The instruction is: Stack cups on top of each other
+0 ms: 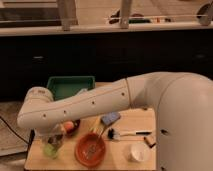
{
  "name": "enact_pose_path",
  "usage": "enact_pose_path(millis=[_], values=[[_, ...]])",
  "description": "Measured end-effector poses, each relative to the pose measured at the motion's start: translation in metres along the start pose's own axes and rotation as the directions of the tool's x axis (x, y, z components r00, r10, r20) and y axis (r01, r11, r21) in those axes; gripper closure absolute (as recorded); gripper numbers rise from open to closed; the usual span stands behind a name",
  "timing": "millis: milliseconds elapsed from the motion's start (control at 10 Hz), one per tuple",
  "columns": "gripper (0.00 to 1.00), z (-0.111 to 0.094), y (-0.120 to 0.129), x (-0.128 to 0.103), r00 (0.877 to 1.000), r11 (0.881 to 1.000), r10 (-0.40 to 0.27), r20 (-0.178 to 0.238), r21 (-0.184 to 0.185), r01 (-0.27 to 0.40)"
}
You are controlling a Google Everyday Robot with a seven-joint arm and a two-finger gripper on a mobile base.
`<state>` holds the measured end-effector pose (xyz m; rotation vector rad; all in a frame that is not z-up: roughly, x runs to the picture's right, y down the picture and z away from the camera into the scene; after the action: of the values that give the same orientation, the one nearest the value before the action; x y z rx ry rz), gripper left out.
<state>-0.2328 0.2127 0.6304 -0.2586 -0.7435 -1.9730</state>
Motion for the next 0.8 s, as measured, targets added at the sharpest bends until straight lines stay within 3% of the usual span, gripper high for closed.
enact_pose_path(millis=[500,800], values=[[1.0,0.011,-0.019,0.003,0.999,0.999,-0.038,0.015,0.025,0.037],[1.0,0.015,-0.027,0.005,0.999,0.999,-0.033,0.023,0.014,0.033]])
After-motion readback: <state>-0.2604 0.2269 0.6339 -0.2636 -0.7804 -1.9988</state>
